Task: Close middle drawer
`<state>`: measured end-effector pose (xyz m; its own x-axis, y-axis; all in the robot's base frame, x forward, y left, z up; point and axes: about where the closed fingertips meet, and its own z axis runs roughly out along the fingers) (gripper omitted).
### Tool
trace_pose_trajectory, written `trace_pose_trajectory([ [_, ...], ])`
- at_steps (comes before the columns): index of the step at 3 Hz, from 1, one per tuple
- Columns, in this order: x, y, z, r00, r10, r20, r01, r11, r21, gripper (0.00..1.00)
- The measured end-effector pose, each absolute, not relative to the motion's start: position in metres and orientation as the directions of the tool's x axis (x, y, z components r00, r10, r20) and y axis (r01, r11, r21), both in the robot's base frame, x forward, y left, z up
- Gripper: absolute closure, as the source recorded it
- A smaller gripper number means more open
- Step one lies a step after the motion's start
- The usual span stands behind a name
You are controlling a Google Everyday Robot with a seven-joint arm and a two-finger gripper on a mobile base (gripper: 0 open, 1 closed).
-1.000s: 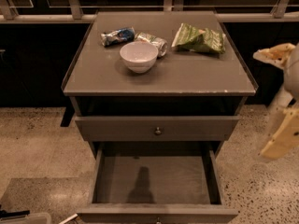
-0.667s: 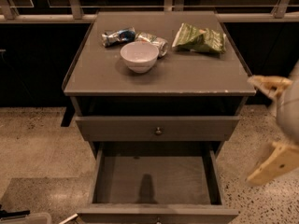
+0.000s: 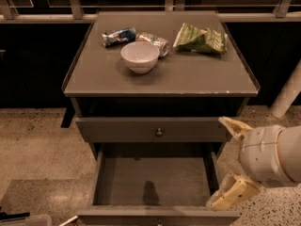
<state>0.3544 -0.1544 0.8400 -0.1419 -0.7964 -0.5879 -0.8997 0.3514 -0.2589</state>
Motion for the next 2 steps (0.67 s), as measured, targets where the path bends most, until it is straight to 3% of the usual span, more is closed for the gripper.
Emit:
trace_pose_trajectory([
  [1,0.3538,-0.1377,0.7994,-0.163,-0.775,-0.61,-0.919,0.344,-0.193,0.0],
  [2,0.3533,-0.1378,0.7971,-0.166,-0.775,-0.61,-0.919,0.345,-0.189,0.19],
])
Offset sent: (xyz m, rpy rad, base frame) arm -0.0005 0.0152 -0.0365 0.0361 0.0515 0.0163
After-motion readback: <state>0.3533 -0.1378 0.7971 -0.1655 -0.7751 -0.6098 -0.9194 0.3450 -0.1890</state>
